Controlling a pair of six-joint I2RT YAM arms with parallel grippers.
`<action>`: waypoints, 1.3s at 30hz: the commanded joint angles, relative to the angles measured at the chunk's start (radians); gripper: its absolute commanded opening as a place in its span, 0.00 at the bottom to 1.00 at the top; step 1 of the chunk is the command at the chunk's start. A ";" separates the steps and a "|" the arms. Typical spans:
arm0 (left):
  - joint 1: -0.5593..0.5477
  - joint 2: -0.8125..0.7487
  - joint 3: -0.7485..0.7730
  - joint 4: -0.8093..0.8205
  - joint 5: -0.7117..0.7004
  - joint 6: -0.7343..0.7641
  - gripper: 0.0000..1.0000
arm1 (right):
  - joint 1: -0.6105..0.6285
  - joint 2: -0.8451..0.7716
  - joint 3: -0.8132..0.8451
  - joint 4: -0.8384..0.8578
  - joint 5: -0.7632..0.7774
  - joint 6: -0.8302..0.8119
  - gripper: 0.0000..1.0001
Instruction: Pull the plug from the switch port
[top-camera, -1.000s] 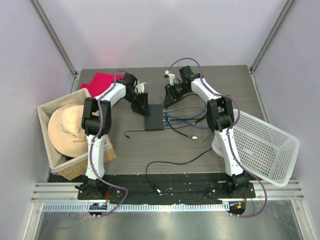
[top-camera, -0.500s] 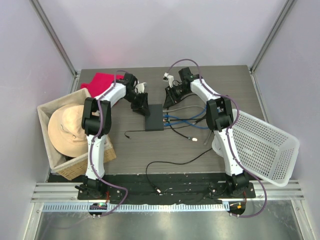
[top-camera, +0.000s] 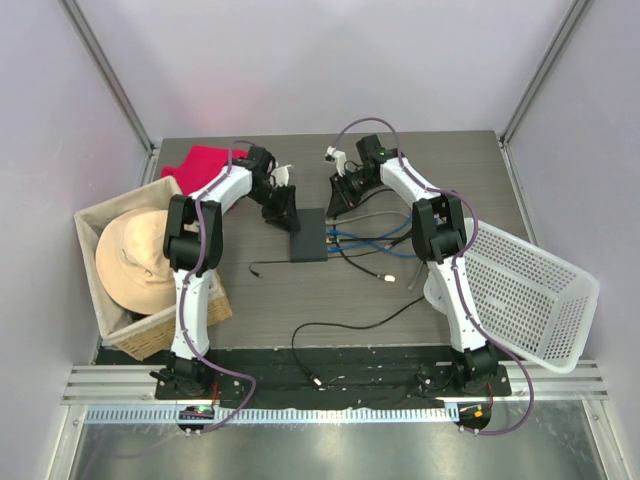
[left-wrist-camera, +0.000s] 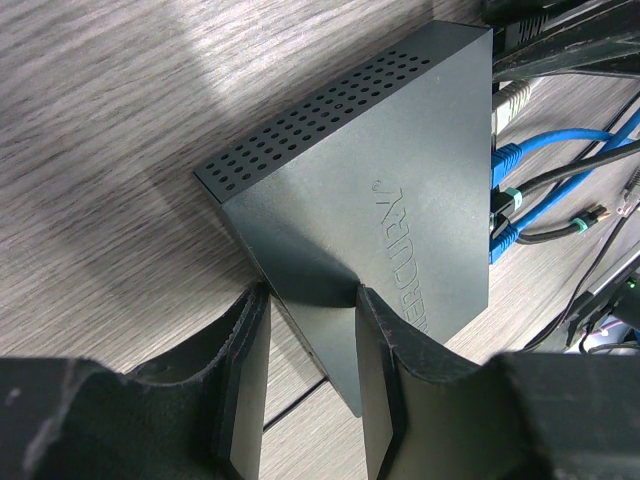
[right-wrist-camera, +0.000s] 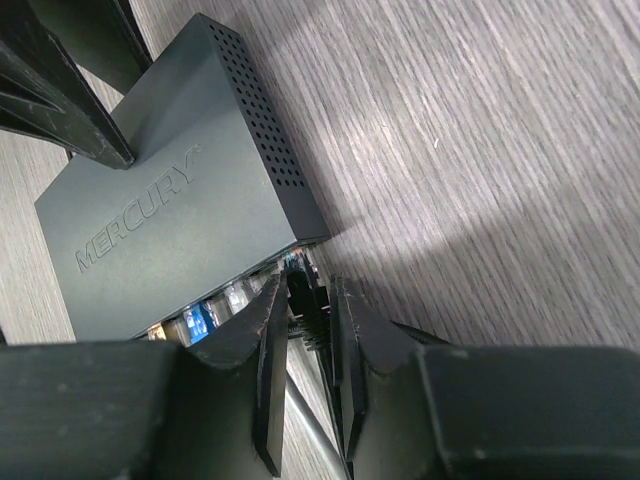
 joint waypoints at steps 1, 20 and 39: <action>-0.034 0.068 -0.019 -0.003 -0.119 0.052 0.28 | 0.027 0.029 -0.031 -0.036 0.142 -0.080 0.01; -0.051 0.070 -0.016 -0.006 -0.130 0.065 0.27 | 0.067 0.003 0.018 -0.069 0.269 -0.096 0.01; -0.077 0.110 0.017 0.003 -0.168 0.072 0.14 | 0.075 -0.014 0.009 -0.185 0.430 -0.313 0.02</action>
